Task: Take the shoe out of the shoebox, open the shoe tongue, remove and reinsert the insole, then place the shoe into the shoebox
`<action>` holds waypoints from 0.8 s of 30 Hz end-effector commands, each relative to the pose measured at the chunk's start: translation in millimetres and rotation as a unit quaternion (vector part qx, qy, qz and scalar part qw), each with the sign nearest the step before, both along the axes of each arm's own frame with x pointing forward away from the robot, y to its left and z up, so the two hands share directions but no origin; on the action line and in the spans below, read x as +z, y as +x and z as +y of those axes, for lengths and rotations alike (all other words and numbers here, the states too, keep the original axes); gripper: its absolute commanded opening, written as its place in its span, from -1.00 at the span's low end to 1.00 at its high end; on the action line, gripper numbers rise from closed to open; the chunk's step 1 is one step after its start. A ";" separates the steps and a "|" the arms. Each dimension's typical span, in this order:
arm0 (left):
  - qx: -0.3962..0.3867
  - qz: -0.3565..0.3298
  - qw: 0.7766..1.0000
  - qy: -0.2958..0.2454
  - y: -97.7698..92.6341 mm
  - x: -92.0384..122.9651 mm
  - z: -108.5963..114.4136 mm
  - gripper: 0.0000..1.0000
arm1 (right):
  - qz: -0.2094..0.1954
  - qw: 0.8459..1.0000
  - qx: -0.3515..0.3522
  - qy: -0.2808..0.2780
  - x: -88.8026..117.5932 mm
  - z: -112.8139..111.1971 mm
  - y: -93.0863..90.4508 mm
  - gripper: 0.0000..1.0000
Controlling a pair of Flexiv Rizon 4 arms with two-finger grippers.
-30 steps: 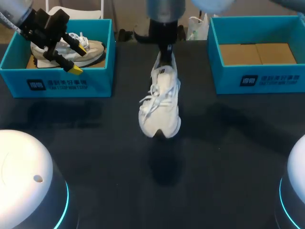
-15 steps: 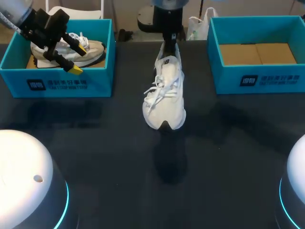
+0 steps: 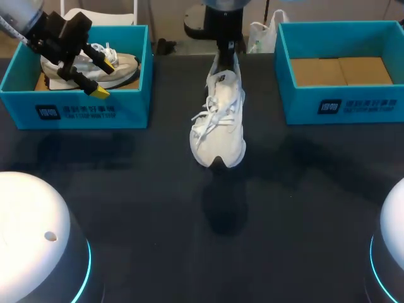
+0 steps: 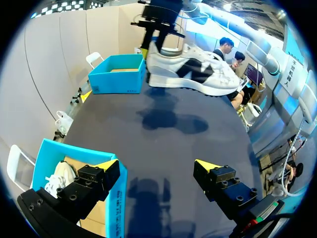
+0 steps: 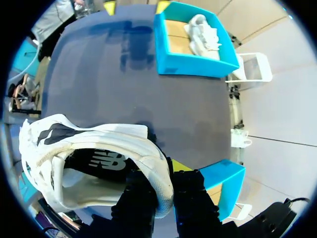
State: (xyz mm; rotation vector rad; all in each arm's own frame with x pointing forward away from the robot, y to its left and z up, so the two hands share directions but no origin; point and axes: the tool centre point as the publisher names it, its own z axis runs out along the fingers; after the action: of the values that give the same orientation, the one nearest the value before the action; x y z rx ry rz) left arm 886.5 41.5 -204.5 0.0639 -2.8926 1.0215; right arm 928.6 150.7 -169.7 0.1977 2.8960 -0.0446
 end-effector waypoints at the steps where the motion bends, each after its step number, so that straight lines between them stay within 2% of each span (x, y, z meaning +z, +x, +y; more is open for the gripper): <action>1: -0.001 0.000 1.000 0.001 0.4 0.6 0.5 1.00 | 0.005 1.000 0.008 -0.007 6.9 -12.6 25.5 -1.00; 8: -0.001 0.000 1.000 0.001 0.4 0.6 0.5 1.00 | -0.002 0.999 0.028 -0.025 17.5 -51.9 59.9 -1.00; 19: -0.001 0.000 1.000 0.001 0.4 0.6 0.5 1.00 | -0.004 0.995 0.069 -0.066 28.4 -147.1 97.9 -1.00; 24: -0.001 0.000 1.000 0.001 0.4 0.6 0.5 1.00 | -0.019 0.995 0.075 -0.060 39.2 -193.7 117.2 -1.00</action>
State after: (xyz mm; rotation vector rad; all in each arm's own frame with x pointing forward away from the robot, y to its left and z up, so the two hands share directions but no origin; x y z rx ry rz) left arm 886.5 41.5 -204.5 0.0639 -2.8926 1.0216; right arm 1042.6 -8.9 -137.2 -0.0179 2.8490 -0.2472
